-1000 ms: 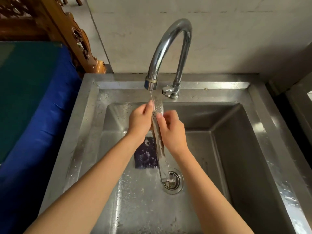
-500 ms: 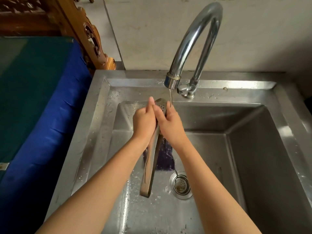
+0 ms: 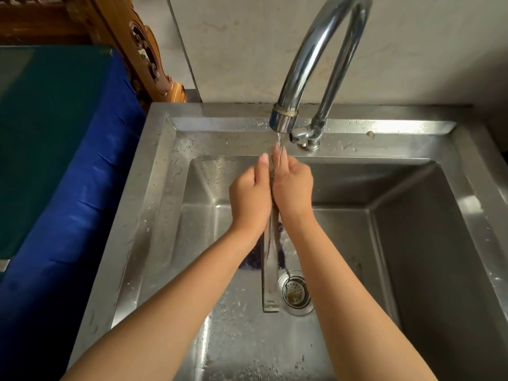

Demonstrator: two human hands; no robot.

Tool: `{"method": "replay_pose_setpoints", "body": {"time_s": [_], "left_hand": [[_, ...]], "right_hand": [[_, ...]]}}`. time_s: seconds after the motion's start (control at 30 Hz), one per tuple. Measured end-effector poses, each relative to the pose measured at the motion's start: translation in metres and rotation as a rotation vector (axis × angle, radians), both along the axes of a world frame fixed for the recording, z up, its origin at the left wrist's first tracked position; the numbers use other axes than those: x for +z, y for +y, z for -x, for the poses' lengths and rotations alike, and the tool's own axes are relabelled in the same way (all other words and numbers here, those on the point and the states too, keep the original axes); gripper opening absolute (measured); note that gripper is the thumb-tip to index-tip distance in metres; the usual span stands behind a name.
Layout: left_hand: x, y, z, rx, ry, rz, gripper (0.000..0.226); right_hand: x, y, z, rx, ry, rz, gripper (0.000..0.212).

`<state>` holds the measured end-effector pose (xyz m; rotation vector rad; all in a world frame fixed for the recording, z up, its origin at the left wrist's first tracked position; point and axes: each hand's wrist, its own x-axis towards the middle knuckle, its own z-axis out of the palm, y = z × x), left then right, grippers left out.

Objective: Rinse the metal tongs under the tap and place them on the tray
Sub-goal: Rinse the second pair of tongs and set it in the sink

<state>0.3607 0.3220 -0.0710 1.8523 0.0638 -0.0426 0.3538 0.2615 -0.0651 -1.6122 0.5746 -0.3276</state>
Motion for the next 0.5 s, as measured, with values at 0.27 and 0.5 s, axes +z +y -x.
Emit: {"method": "replay_pose_setpoints", "body": {"time_s": [0.27, 0.5], "left_hand": [[0.002, 0.024, 0.005, -0.084, 0.026, 0.109, 0.051], [0.002, 0.033, 0.000, -0.009, 0.191, 0.202, 0.069]], "right_hand": [[-0.006, -0.015, 0.009, -0.249, 0.034, -0.143, 0.044], [-0.016, -0.019, 0.026, 0.178, 0.001, 0.011, 0.042]]}}
